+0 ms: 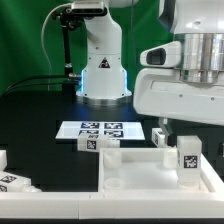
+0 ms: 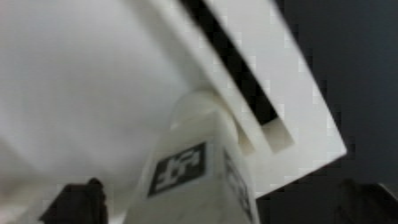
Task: Assemble one leg
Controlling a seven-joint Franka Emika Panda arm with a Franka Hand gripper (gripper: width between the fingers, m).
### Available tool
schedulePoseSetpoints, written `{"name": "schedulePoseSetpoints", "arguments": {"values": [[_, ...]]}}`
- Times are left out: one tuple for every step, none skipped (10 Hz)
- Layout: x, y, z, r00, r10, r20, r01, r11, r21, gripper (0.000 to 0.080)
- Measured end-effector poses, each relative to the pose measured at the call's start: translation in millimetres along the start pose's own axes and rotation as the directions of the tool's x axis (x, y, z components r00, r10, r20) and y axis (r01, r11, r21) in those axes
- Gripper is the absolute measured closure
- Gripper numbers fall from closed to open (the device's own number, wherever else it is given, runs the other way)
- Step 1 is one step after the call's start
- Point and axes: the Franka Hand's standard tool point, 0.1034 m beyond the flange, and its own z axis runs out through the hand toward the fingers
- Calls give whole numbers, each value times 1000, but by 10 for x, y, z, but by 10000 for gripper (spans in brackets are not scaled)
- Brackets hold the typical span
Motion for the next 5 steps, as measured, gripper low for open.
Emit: {"name": "schedulePoseSetpoints", "arguments": {"values": [[27, -6, 11, 993, -122, -1, 122, 993, 3, 151], [22, -7, 15, 998, -58, 1, 58, 998, 4, 151], [23, -2, 17, 999, -43, 1, 43, 999, 3, 204], [24, 2, 18, 999, -43, 1, 43, 999, 3, 341], [23, 1, 19, 1000, 30, 2, -30, 1000, 4, 476]]}}
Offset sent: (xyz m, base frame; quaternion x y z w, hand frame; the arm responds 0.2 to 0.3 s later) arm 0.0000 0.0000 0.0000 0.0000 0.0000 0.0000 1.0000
